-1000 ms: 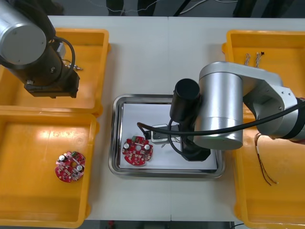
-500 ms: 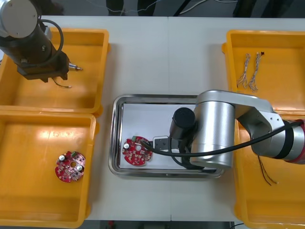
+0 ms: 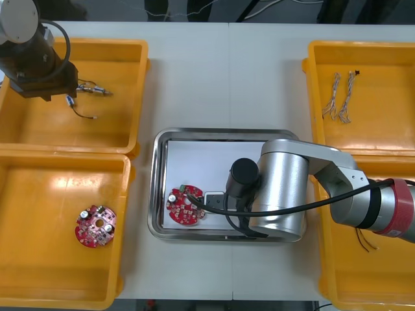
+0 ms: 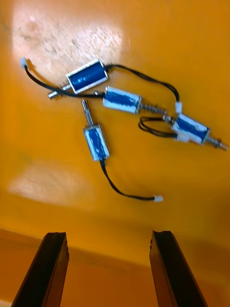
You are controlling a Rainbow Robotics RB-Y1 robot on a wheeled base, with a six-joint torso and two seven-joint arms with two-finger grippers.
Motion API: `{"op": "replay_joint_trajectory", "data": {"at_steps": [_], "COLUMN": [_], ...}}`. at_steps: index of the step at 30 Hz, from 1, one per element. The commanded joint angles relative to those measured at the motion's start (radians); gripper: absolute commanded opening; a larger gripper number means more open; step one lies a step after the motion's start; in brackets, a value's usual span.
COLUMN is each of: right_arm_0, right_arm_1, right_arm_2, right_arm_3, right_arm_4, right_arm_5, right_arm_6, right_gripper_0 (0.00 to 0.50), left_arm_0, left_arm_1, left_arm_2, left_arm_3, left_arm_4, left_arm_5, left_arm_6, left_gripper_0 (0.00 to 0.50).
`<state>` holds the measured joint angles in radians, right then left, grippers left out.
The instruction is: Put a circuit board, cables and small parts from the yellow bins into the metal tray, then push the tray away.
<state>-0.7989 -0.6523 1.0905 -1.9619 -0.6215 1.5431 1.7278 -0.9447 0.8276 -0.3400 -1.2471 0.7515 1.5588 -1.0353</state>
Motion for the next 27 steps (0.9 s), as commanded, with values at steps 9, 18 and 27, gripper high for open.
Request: {"op": "replay_joint_trajectory", "data": {"at_steps": [9, 18, 27], "right_arm_0": [0.01, 0.009, 0.009], "right_arm_1": [-0.003, -0.01, -0.01], "right_arm_2": [-0.001, -0.072, -0.189], "right_arm_3": [-0.011, -0.019, -0.072], "right_arm_4": [0.051, 0.005, -0.04], "right_arm_5": [-0.032, -0.02, 0.018], "right_arm_6": [-0.047, -0.054, -0.062], "right_gripper_0": [0.5, 0.5, 0.5], "left_arm_0": [-0.072, -0.075, -0.106], "left_arm_1": [-0.05, -0.09, -0.122], "left_arm_2": [0.022, 0.022, 0.022], "left_arm_3": [0.124, 0.201, 0.298], "left_arm_4": [-0.07, -0.092, -0.118], "left_arm_5": [-0.138, -0.207, -0.256], "left_arm_6": [-0.106, -0.129, -0.16], "left_gripper_0": [0.5, 0.5, 0.5]}}
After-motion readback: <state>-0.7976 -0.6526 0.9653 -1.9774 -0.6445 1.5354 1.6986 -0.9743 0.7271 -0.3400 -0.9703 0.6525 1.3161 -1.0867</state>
